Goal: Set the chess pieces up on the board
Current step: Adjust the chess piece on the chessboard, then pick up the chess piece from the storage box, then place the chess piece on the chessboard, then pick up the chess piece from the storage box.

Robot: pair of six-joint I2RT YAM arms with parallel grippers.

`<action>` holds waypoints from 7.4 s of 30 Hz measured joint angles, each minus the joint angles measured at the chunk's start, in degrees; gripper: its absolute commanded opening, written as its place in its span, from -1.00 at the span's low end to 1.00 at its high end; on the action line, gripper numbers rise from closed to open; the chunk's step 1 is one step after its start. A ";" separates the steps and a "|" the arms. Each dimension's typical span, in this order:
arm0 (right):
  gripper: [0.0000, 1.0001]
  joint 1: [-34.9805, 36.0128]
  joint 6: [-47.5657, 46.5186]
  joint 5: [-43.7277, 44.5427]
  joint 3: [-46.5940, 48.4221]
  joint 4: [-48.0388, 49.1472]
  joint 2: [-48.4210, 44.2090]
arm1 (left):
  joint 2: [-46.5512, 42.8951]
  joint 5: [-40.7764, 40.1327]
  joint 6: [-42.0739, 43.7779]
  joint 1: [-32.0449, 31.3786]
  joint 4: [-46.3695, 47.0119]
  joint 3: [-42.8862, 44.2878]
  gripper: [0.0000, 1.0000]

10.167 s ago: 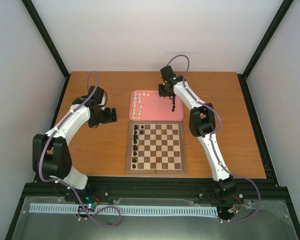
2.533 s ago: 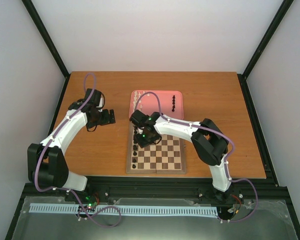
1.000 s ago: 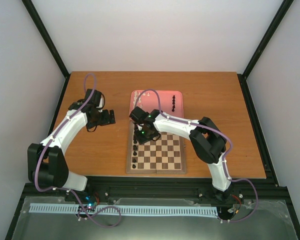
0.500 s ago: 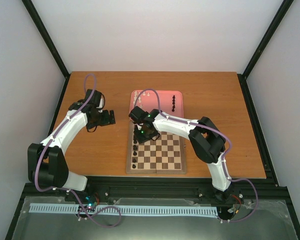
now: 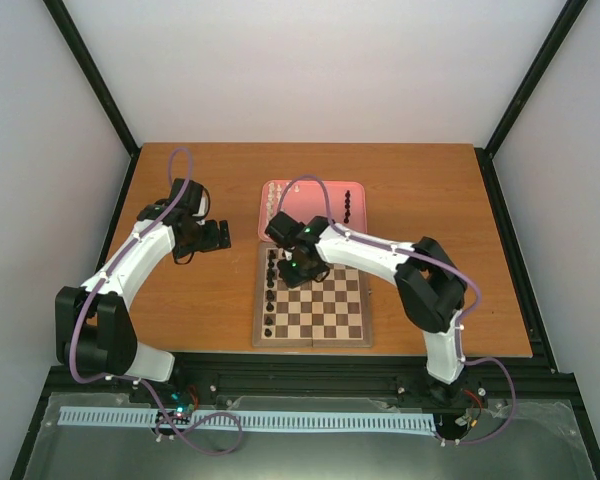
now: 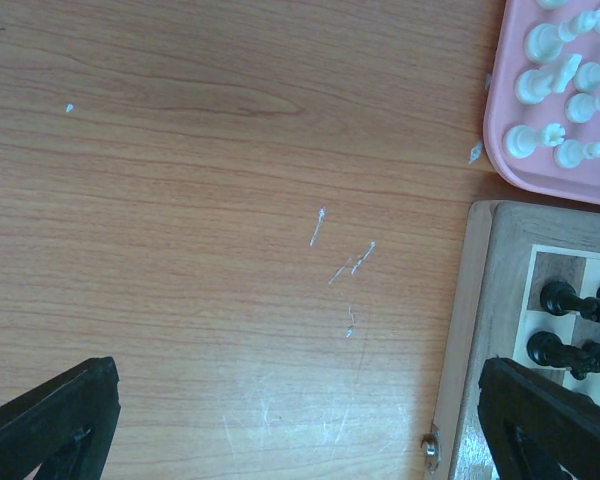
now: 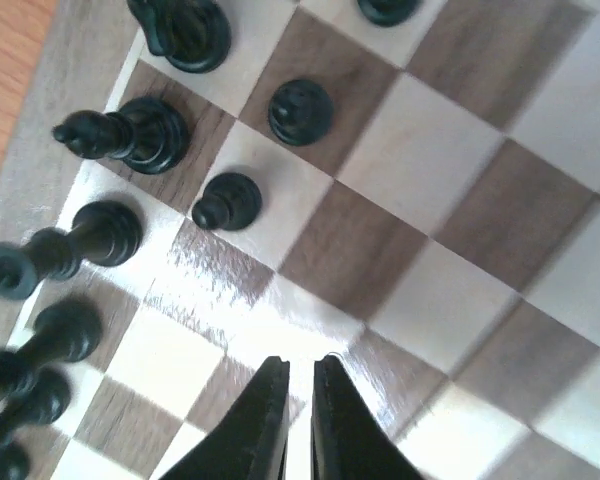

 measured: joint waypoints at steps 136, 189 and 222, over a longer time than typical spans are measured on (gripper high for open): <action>-0.91 4.31 3.06 1.88 7.19 -4.11 3.98 | -0.02 0.81 -0.02 0.00 -0.31 0.70 0.99; -0.38 4.31 1.07 4.72 11.65 -6.84 5.66 | 0.20 0.76 0.00 0.00 -0.20 0.70 0.99; -0.06 -26.93 -4.15 8.55 28.22 -6.21 18.78 | 3.15 0.22 0.00 0.00 -0.24 0.72 0.99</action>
